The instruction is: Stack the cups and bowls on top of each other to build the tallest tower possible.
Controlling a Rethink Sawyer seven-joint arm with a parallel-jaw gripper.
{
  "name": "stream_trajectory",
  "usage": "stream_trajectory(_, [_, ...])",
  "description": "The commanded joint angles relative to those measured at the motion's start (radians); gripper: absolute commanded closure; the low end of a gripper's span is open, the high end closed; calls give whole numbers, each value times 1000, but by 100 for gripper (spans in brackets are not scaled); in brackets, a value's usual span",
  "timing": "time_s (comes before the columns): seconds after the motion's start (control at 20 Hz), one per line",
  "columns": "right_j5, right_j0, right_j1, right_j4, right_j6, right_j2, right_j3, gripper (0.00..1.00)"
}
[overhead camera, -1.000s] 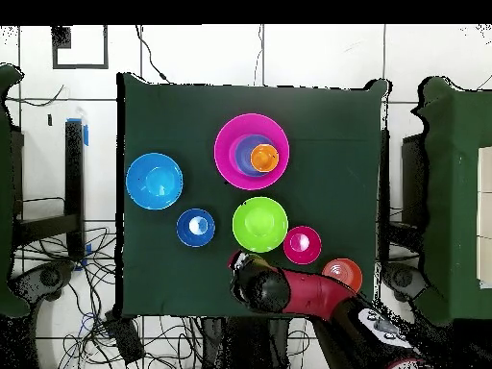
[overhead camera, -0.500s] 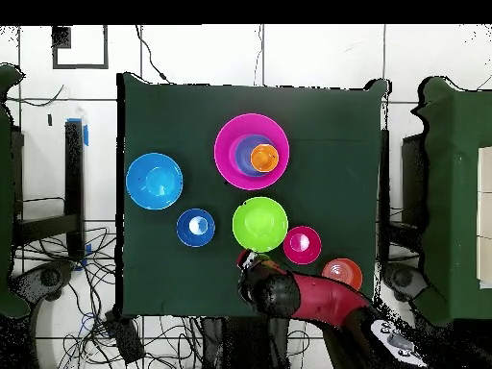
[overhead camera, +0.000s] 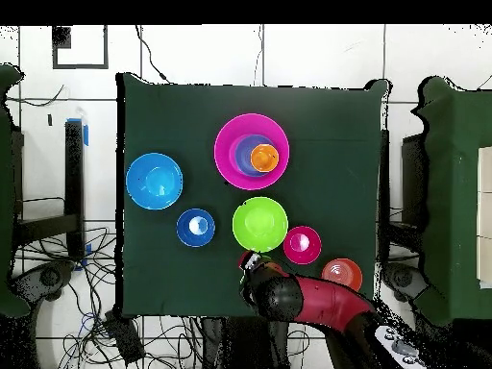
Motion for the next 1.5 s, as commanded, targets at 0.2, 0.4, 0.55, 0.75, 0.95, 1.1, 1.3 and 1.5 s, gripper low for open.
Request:
stream_trajectory(0.2, [-20,31,47,-19,85,55,84,0])
stream_trajectory(0.4, [-31,37,52,-16,92,54,90,0])
stream_trajectory(0.55, [-33,39,49,-14,95,51,96,0])
stream_trajectory(0.75, [-39,41,46,-11,101,49,105,0])
stream_trajectory(0.95, [-54,45,64,-11,103,47,97,0])
stream_trajectory(1.1, [-77,54,93,-14,107,41,80,0])
stream_trajectory(1.3, [-99,61,126,-19,105,32,49,0])
stream_trajectory(1.5, [-121,66,154,-22,103,27,25,0])
